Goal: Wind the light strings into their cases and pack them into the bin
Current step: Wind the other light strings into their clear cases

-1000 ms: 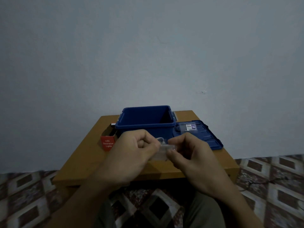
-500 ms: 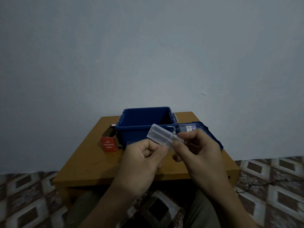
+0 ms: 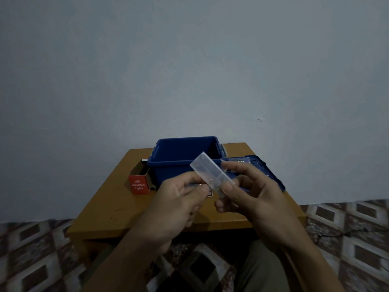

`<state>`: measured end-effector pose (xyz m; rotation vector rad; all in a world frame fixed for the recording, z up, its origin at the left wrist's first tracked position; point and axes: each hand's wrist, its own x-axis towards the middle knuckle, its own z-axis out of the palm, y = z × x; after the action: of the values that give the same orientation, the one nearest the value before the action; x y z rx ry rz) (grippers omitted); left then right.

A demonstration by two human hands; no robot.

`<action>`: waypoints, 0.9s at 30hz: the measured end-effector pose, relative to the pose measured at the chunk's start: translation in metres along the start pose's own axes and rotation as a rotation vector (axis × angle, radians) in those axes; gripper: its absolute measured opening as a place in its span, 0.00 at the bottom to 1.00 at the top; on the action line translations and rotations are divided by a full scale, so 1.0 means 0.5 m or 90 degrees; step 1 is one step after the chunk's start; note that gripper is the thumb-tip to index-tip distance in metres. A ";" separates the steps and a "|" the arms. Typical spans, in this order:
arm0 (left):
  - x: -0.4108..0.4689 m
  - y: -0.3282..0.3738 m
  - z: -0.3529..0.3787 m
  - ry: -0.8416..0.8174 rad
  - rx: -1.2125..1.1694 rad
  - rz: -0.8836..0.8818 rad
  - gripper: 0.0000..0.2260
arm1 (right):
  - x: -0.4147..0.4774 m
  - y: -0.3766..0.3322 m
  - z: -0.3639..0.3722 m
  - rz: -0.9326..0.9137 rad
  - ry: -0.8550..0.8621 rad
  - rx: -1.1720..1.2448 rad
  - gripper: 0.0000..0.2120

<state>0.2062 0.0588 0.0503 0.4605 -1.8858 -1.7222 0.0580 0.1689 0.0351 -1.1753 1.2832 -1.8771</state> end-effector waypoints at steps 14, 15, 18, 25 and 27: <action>0.005 -0.007 -0.010 -0.088 -0.127 -0.091 0.11 | -0.001 -0.004 -0.005 0.000 -0.002 -0.020 0.15; 0.006 -0.007 -0.011 -0.092 -0.130 -0.095 0.11 | -0.002 -0.005 -0.005 0.002 -0.003 -0.021 0.15; 0.007 -0.008 -0.012 -0.080 -0.122 -0.092 0.11 | -0.003 -0.006 -0.003 0.003 -0.008 -0.023 0.14; 0.000 -0.005 -0.007 -0.075 -0.017 -0.075 0.10 | -0.003 -0.006 -0.004 -0.018 0.015 -0.036 0.15; 0.000 -0.008 -0.010 -0.077 0.044 -0.066 0.09 | -0.001 -0.005 -0.006 -0.027 0.025 -0.037 0.16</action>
<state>0.2088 0.0541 0.0467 0.4991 -2.0440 -1.7916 0.0558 0.1716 0.0366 -1.2091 1.3525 -1.9135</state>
